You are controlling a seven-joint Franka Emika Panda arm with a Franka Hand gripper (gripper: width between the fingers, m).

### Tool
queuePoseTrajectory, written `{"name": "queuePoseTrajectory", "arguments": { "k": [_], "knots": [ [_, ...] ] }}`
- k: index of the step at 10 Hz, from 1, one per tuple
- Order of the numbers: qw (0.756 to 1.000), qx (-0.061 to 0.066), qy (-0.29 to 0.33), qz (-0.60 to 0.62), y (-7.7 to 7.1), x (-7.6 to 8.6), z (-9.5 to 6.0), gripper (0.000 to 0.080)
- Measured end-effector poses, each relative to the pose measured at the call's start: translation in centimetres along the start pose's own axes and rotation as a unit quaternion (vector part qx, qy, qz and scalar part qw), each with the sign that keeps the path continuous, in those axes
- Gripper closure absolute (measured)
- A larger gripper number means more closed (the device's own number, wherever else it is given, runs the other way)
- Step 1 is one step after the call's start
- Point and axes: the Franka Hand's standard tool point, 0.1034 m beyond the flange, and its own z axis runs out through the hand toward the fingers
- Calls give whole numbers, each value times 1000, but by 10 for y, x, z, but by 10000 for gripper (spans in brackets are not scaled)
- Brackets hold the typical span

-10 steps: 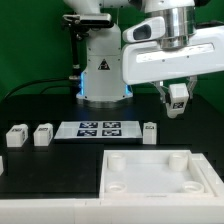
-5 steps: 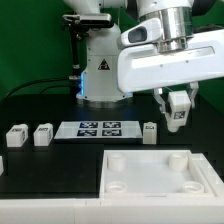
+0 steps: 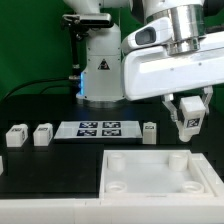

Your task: Assemble one leg

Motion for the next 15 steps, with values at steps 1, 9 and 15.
{"name": "queuePoseTrajectory", "arguments": {
  "k": [1,9,15],
  "knots": [
    [1000,0,0,0,0,0,0,511],
    [991,-21,132,-17,23,44,15,511],
    [986,-24,164,-14,25,60,21,511]
  ]
}}
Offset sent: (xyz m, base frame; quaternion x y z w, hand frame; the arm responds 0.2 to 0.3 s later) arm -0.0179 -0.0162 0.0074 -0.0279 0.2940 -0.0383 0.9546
